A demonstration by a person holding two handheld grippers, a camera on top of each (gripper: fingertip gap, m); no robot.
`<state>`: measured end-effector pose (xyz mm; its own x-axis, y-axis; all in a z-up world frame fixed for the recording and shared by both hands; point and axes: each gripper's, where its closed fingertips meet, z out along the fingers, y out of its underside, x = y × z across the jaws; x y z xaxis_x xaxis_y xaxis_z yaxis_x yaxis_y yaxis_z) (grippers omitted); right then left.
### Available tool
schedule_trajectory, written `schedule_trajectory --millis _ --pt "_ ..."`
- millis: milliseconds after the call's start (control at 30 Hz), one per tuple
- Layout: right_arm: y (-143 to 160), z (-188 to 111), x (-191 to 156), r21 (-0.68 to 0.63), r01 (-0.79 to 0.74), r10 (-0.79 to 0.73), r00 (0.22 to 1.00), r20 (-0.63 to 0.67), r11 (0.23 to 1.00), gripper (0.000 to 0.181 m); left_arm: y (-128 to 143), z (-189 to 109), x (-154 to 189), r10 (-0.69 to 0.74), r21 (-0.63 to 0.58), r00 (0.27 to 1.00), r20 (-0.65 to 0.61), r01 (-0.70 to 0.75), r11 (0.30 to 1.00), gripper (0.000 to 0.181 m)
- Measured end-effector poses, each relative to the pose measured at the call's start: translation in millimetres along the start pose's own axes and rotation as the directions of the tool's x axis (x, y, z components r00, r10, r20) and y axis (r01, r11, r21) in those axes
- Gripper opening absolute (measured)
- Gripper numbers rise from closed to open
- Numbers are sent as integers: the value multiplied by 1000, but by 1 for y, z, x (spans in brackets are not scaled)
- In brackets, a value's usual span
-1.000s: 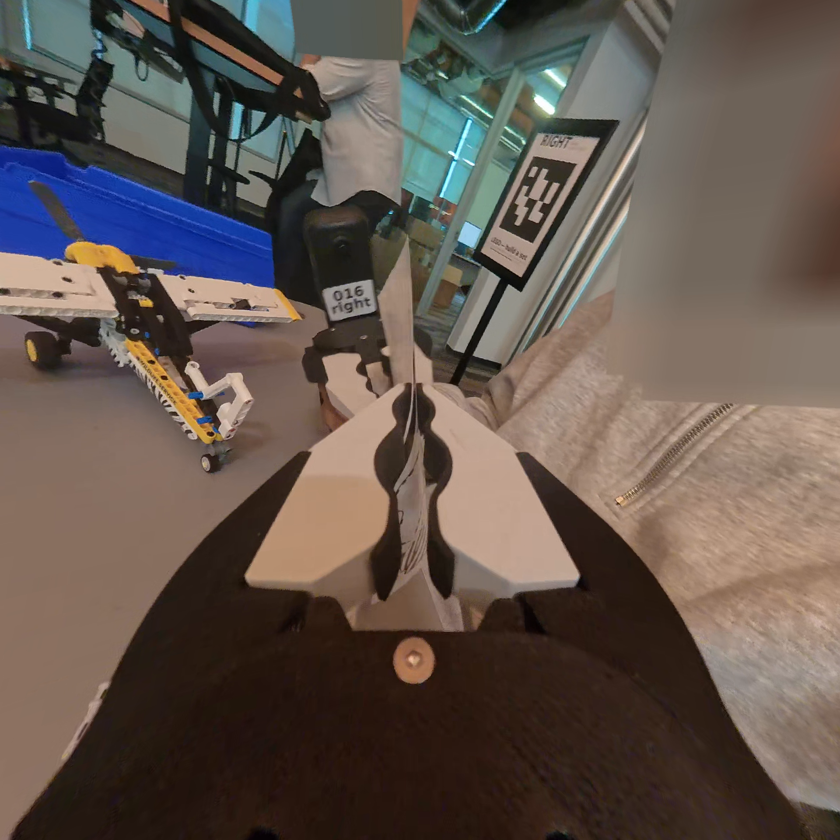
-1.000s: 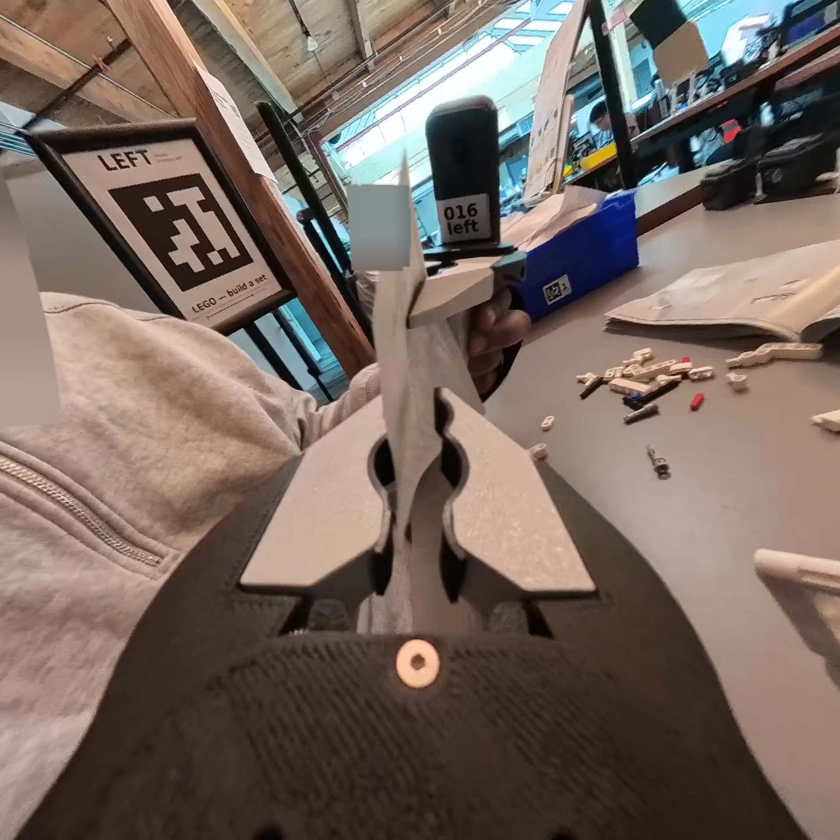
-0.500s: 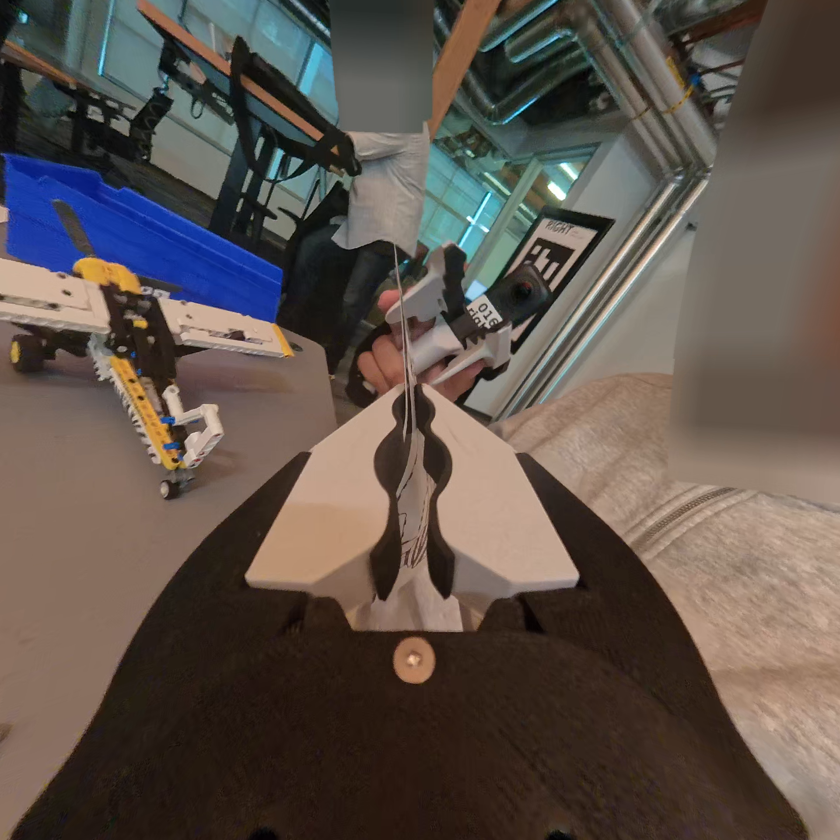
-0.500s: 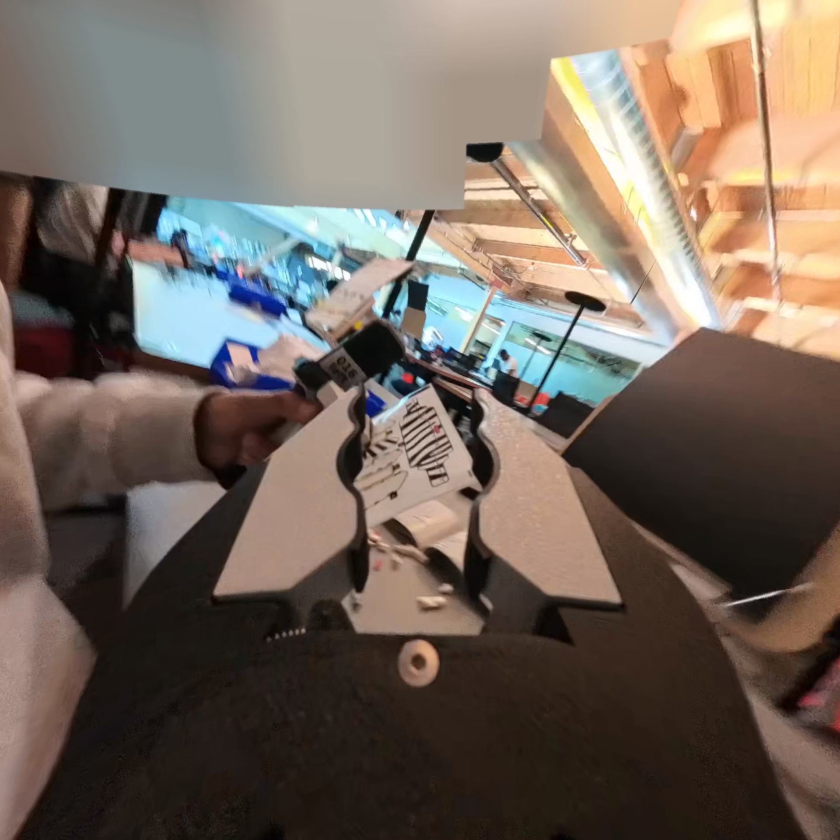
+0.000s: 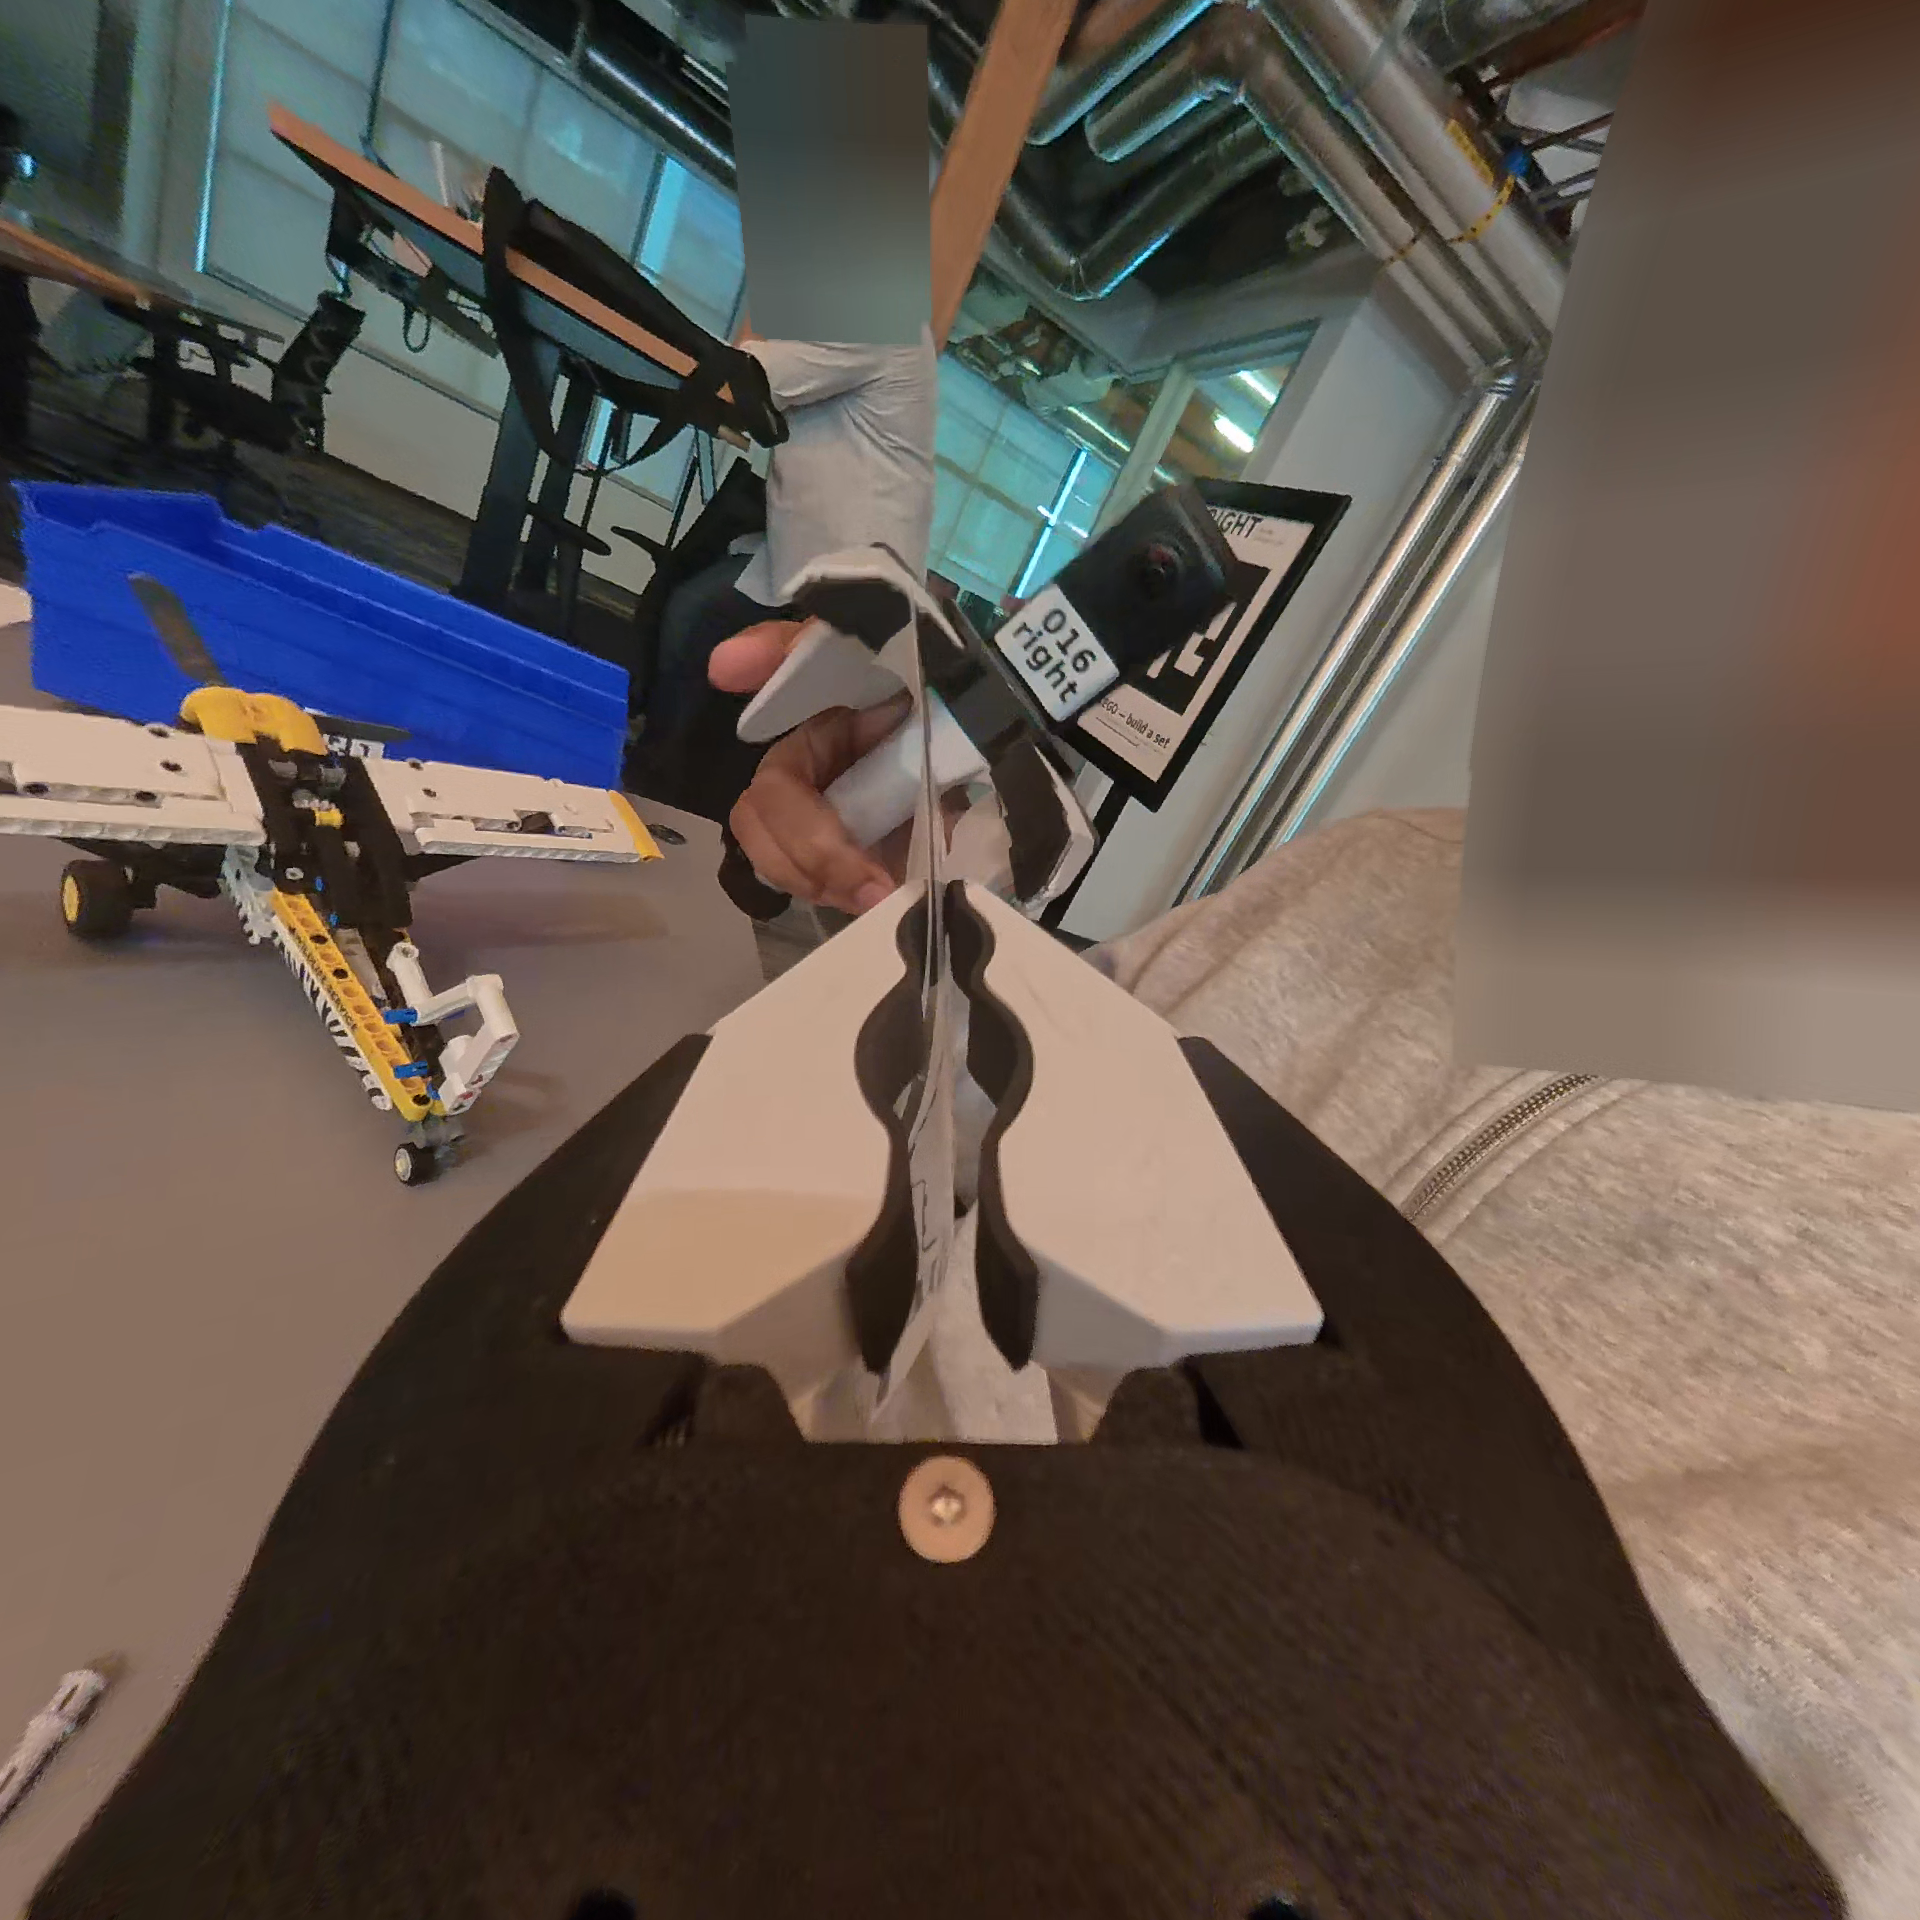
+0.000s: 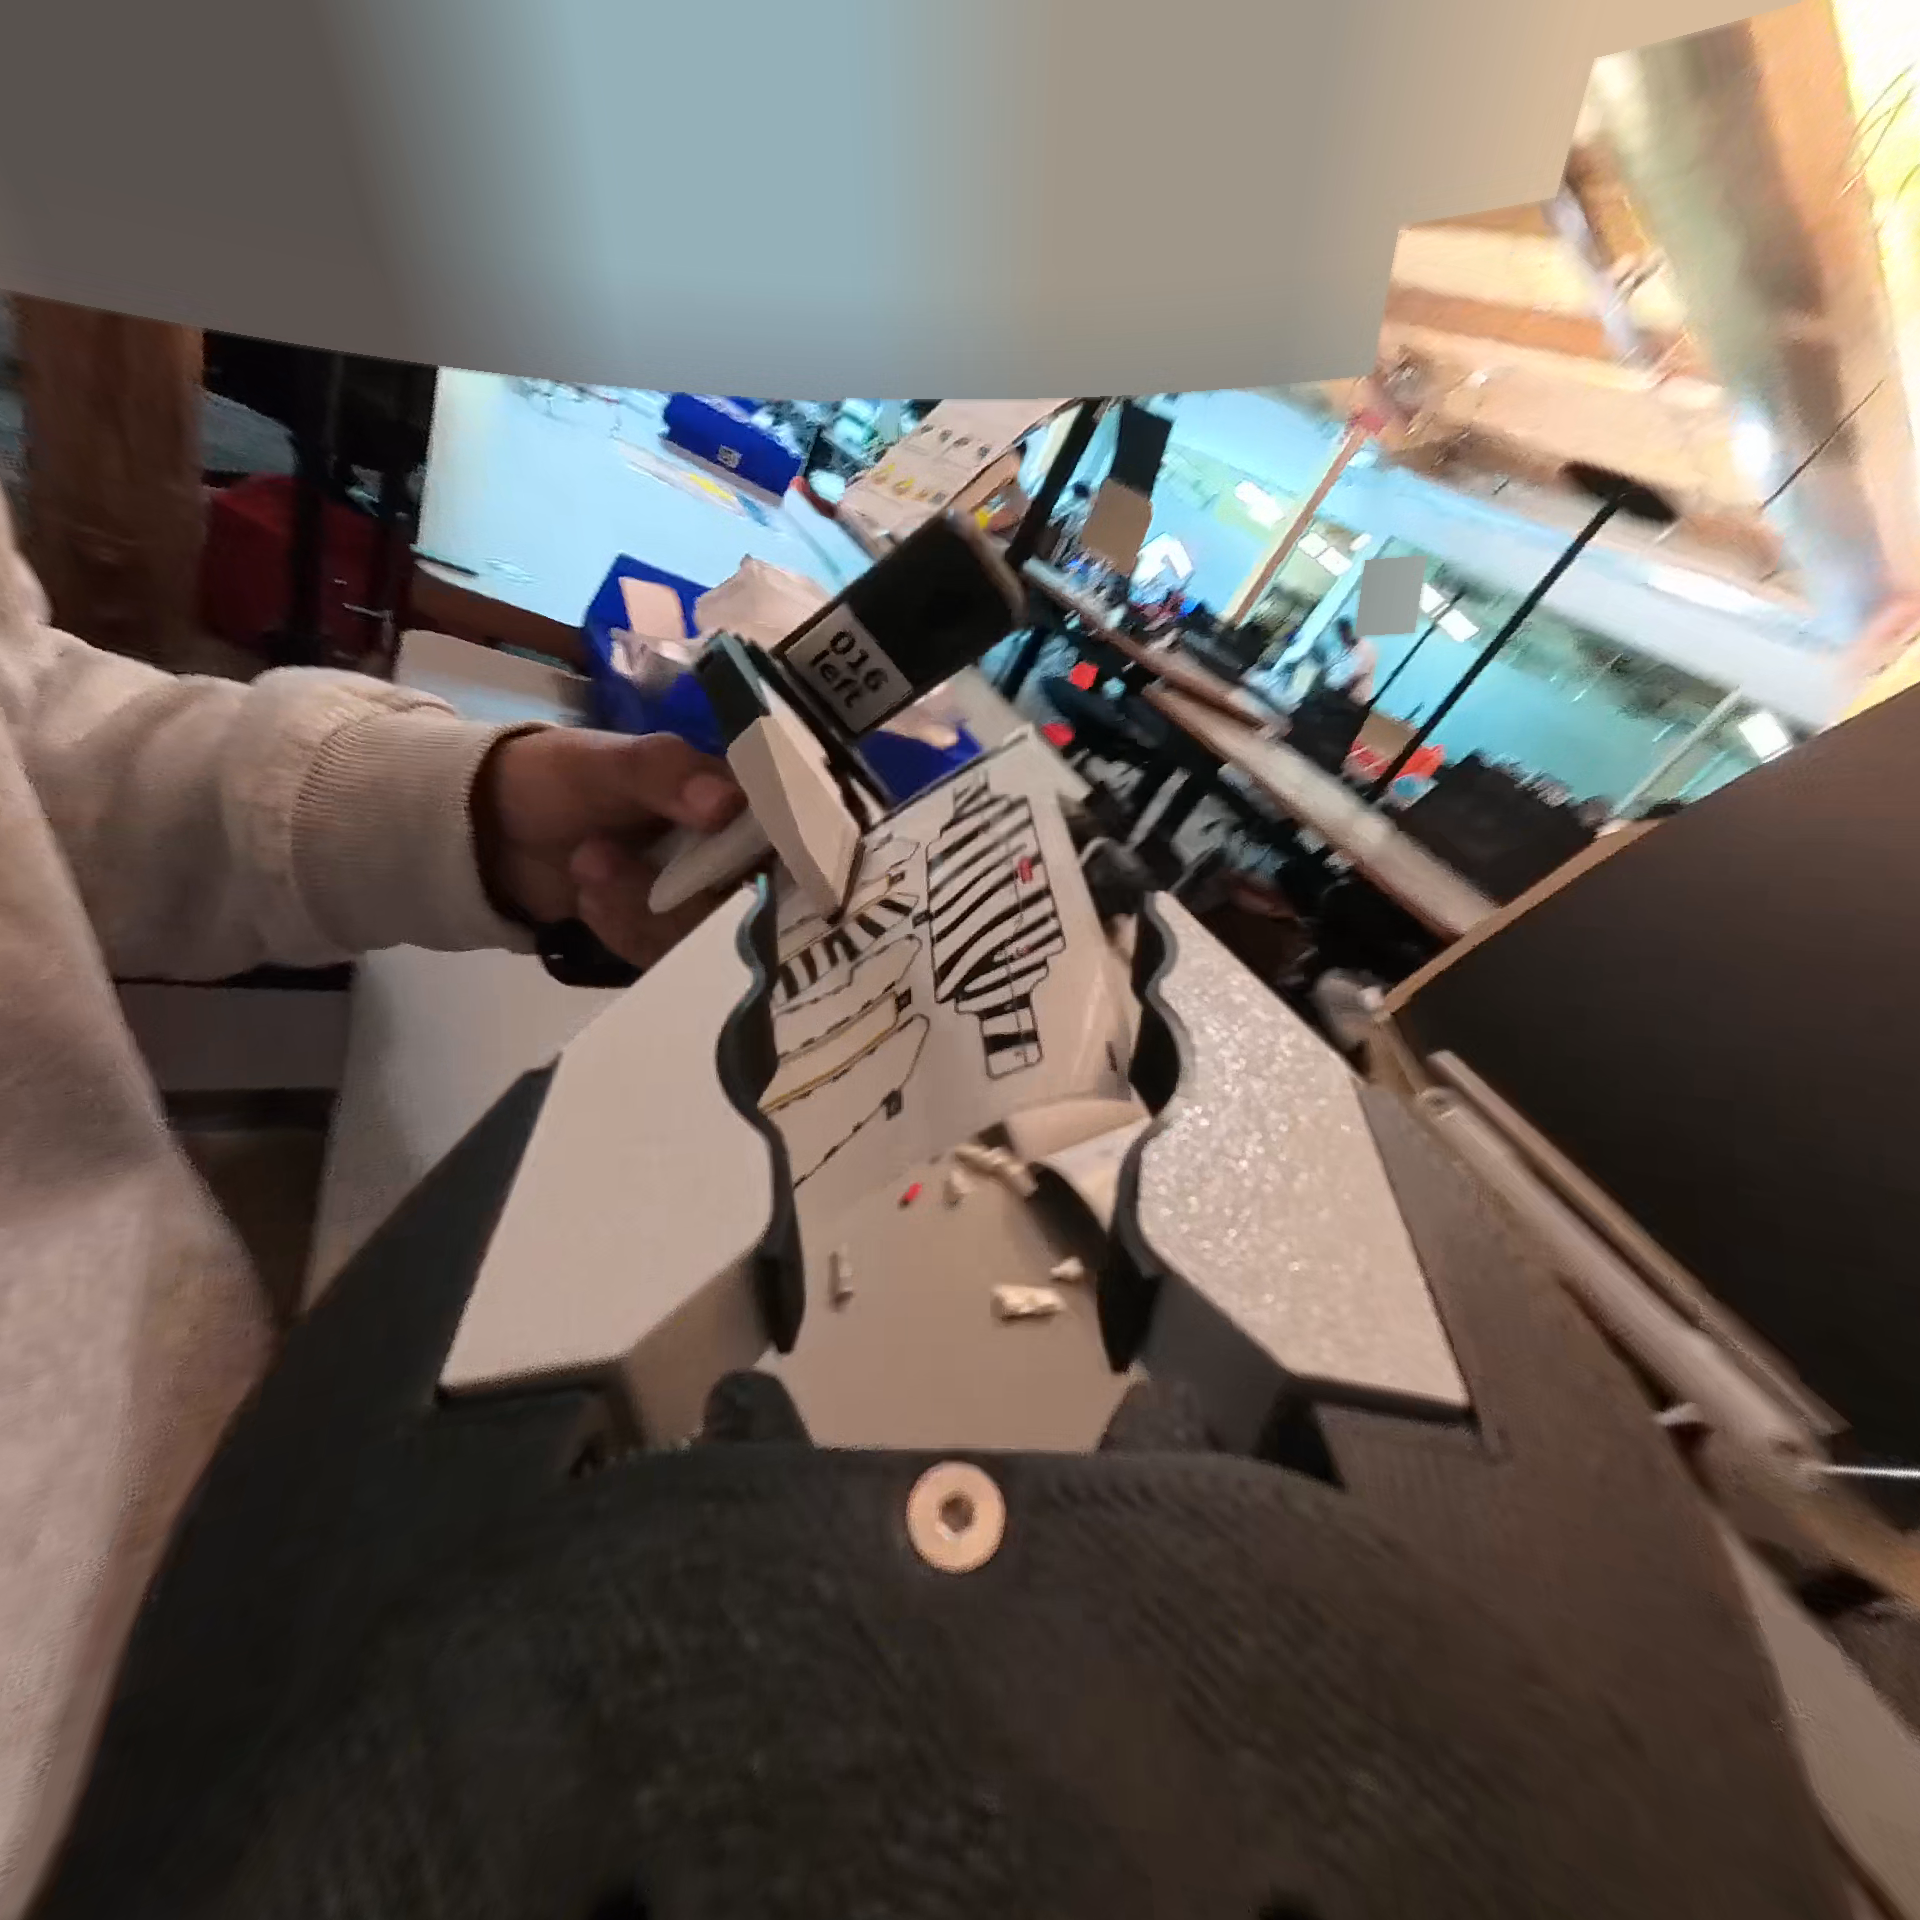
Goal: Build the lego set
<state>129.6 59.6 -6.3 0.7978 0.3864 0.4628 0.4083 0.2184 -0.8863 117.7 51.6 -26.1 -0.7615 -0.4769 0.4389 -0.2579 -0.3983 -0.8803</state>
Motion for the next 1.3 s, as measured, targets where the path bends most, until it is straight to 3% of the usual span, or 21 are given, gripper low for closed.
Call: schedule_trajectory --millis 133,300,667,900,1067,1200,1300 --pt "-12 -8 -2 100 146 -140 988 -67 984 59 5 -1 -13 -101 -6 995 25 101 995 0" --pt "21 0 -8 -63 146 -147 989 0 987 69 11 3 -13 -155 -21 988 -29 154 988 0" --pt "42 -2 -23 -169 84 -63 990 128 982 27 20 8 -10 -128 -73 992 -23 126 989 0" --pt "41 -5 -28 -155 -55 85 977 196 986 19 20 11 -3 -83 -84 995 -53 78 993 3" --pt "46 -4 -30 -162 -165 200 952 233 973 21 20 13 1 -58 -82 996 -71 52 995 13" --pt "52 -1 -30 -190 -211 252 939 232 959 39 23 12 -8 -64 -87 998 -25 61 994 0" --pt "50 2 -14 -148 -152 171 978 123 977 57 16 7 -17 -127 -26 992 5 127 991 0"
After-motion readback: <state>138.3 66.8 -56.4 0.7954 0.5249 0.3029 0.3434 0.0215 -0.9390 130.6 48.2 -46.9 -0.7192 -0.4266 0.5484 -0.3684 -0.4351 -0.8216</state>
